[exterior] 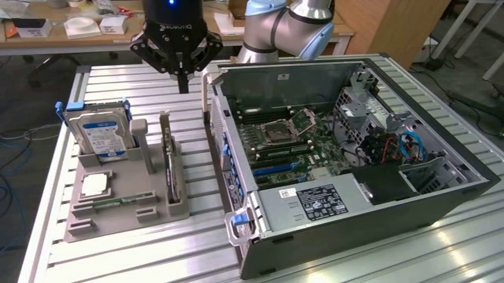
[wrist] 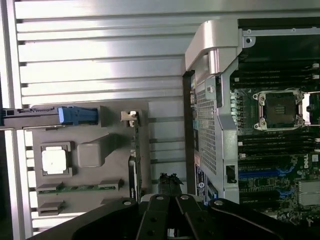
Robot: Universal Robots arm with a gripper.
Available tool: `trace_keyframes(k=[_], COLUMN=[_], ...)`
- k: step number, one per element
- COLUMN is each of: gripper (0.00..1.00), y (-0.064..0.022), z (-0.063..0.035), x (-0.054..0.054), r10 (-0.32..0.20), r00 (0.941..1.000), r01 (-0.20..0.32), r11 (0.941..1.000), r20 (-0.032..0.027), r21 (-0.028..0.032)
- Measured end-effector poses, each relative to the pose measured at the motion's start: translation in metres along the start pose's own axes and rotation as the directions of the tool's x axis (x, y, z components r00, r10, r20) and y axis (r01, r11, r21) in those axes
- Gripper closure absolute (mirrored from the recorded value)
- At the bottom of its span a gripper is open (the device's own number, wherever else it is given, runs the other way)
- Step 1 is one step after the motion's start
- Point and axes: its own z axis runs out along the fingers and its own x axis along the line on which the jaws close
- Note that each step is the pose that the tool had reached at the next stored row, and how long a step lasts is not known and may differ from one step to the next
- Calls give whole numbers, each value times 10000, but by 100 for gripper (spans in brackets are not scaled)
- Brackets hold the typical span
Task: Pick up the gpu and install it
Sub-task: 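Reach for the gpu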
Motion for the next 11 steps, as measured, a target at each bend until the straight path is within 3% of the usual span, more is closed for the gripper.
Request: trace_keyframes(k=[11], gripper=[90], y=[-12], z=[-4], x=[148], r10=[0], r00=[10000], r01=[0], r11=[10000], r20=[0], r21=[1])
